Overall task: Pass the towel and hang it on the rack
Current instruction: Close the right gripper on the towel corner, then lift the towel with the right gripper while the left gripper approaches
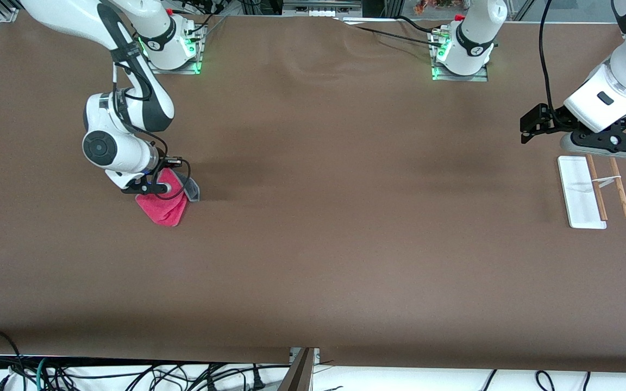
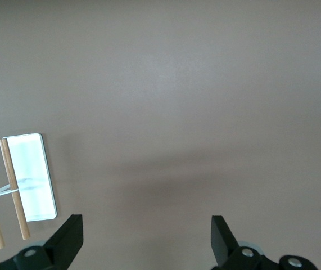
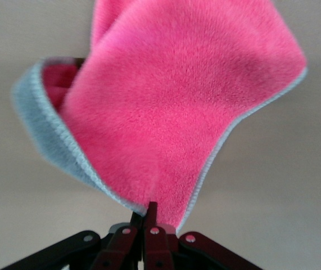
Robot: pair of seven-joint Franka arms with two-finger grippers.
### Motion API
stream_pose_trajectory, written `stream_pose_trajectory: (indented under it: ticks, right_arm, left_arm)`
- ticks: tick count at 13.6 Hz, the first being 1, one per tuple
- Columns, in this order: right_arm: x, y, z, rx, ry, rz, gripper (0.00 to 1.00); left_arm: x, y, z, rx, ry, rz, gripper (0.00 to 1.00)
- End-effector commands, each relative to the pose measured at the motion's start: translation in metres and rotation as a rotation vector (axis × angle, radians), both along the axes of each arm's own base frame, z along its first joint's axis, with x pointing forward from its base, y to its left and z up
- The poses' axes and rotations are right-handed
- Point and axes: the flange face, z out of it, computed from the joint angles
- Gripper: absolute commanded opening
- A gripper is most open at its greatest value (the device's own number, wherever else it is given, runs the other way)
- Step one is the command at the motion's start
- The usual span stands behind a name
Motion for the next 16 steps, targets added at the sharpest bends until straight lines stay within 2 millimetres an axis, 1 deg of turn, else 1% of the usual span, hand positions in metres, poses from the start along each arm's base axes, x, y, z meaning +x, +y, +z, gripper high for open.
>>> stream_pose_trajectory:
  ticks: [1,3,5,7,10,12,13,15,16]
  right_arm:
    - [0.022,0.029,0.054,-0.007,0.037,-0.032,0.00]
    - [0.034,0.050,0.083,-0.001,0.056,-0.061,0.00]
    - [0.046,0.075,0.115,0.056,0.073,-0.101,0.00]
    - [0.059,0.099,0.145,0.129,0.124,-0.189,0.00]
    - [0.069,0.142,0.187,0.265,0.213,-0.345,0.00]
    - [0.071,0.173,0.213,0.353,0.259,-0.446,0.00]
    - [0.069,0.190,0.226,0.401,0.299,-0.506,0.00]
    - [0.065,0.218,0.251,0.500,0.401,-0.622,0.00]
    - [0.068,0.226,0.262,0.546,0.431,-0.675,0.00]
  left_arm:
    - [-0.004,0.001,0.007,-0.007,-0.005,0.010,1.00]
    - [-0.003,0.001,0.007,-0.007,-0.005,0.010,1.00]
    - [-0.003,0.001,0.007,-0.007,-0.007,0.010,1.00]
    - [-0.004,0.001,0.008,-0.007,-0.007,0.012,1.00]
    - [-0.002,0.003,0.006,-0.009,-0.003,0.000,1.00]
    - [0.002,0.005,-0.003,-0.010,0.017,0.005,1.00]
    - [0.002,0.005,-0.004,-0.010,0.020,0.005,1.00]
    - [0.008,0.003,-0.023,-0.017,0.068,0.001,1.00]
    - [0.010,0.000,-0.031,-0.036,0.089,0.002,1.00]
